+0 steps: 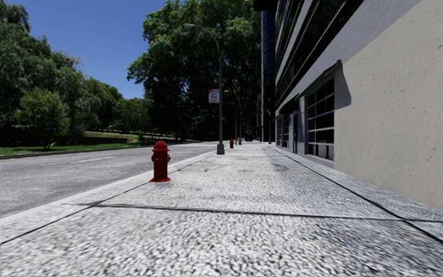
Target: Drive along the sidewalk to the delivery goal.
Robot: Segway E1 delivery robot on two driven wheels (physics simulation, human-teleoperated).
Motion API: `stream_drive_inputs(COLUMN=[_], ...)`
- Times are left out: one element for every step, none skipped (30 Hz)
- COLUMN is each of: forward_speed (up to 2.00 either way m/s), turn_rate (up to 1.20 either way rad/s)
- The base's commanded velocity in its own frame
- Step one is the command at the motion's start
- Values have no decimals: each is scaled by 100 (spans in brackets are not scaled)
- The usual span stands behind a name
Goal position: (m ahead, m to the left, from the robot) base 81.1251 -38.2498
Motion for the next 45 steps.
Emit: stream_drive_inputs(forward_speed=[166,167,168,168,168,170,200,200,200,200,200,200,200,200,200,200,200,200,200,200,200,200,200,200,200,200,200,200,200,200,200,200,200,200,200,200,200,200,200,200,200,200,200,200,200], turn_rate=[-66,-64,-63,-63,-63,-61,-10,0,0,0,0,0,0,0,0,0,0,0,0,0,0,0,0,0,0,0,0,0,0,0,0,0,0,0,0,0,0,0,0,0,0,0,0,0,0])
